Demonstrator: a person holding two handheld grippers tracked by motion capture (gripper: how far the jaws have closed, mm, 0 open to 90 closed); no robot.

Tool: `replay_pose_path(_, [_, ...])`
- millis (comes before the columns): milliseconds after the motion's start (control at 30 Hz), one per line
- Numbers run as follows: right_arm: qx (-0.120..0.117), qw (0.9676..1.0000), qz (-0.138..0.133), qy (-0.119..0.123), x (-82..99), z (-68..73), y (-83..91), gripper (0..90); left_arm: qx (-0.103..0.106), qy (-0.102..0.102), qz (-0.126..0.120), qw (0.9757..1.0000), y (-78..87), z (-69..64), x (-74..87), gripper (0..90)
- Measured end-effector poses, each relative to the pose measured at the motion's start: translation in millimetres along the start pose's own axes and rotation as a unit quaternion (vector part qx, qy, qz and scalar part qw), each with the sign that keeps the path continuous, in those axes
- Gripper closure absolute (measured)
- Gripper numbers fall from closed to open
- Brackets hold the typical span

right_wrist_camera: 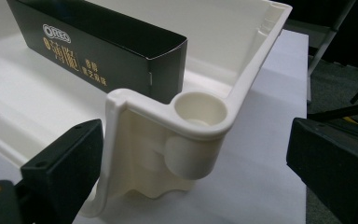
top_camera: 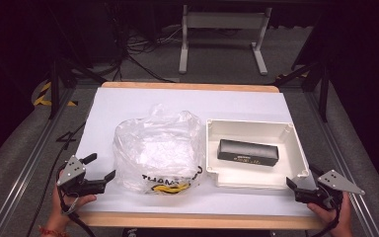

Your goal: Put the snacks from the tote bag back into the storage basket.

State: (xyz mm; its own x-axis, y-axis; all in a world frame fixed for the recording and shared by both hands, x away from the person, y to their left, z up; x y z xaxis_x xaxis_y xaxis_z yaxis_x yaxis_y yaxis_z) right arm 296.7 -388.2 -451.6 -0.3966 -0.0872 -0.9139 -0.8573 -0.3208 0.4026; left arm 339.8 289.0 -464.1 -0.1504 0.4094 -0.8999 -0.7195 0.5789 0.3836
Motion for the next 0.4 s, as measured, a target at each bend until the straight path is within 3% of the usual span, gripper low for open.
replay_pose_path(400, [0.0,1.0,0.004,0.008,0.3,1.7,-0.6,5.3,0.006,0.004,0.008,0.9999,-2.0,-0.6,0.2,7.7])
Point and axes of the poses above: each handheld gripper's, and its own axes: y roughly backward along the jaws, x roughly out of its underside, z roughly to its left, the point moved 2 cm from there along -y, roughly forward along the jaws, and after that the axes turned 12 degrees about -y, right-handed, at the moved point
